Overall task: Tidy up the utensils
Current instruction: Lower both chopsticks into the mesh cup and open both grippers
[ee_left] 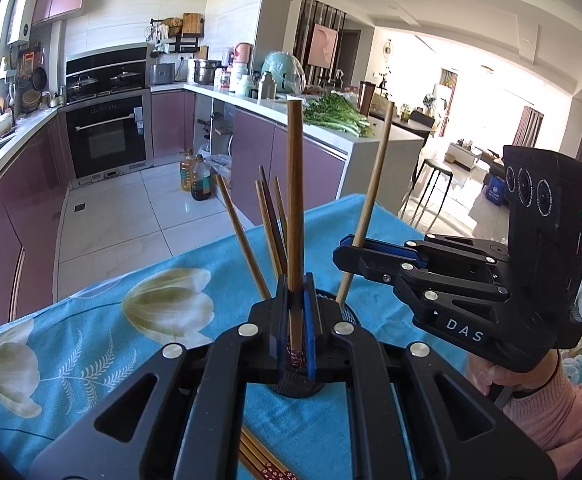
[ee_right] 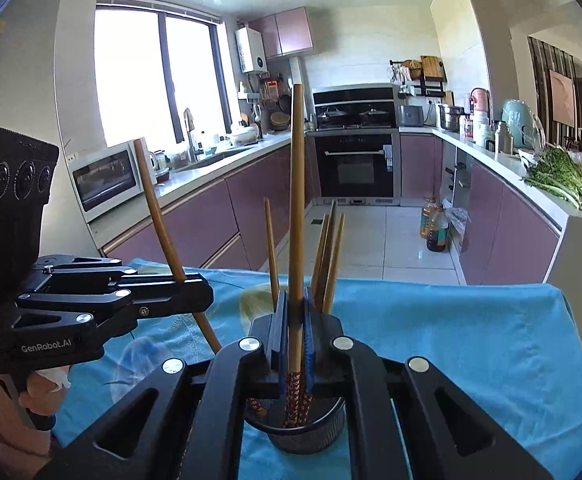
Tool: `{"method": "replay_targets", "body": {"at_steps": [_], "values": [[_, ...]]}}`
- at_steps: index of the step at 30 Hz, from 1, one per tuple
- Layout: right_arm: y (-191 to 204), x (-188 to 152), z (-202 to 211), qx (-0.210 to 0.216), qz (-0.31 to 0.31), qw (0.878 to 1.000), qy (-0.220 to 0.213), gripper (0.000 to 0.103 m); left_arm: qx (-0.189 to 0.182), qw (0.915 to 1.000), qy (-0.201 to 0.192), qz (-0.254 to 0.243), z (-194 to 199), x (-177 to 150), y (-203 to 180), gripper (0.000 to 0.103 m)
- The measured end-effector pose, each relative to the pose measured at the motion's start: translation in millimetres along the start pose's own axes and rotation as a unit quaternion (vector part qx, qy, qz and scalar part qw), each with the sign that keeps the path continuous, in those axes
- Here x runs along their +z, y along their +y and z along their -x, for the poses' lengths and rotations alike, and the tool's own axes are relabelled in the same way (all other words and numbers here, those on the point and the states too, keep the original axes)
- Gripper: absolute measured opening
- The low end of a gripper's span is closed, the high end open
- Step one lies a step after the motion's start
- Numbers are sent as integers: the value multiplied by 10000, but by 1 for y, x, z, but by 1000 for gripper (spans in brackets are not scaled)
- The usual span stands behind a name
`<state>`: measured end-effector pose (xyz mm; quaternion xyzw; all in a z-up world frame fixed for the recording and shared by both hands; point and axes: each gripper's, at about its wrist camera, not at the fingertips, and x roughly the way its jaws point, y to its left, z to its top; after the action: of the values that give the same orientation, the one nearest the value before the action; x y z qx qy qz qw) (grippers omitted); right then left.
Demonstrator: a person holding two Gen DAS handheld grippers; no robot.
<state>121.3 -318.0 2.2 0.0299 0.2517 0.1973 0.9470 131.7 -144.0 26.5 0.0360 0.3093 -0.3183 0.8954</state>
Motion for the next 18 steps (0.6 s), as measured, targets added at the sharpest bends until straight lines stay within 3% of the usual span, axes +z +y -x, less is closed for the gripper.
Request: {"method": "replay_targets", "body": {"at_steps": [9, 18], "values": [[-7, -14, -22, 23, -74, 9988, 481, 6, -108, 9988, 479, -3, -28, -5, 6, 7], [-16, -15, -39, -13, -257, 9977, 620, 8, -85, 9977, 615, 272, -51, -3, 22, 8]]}}
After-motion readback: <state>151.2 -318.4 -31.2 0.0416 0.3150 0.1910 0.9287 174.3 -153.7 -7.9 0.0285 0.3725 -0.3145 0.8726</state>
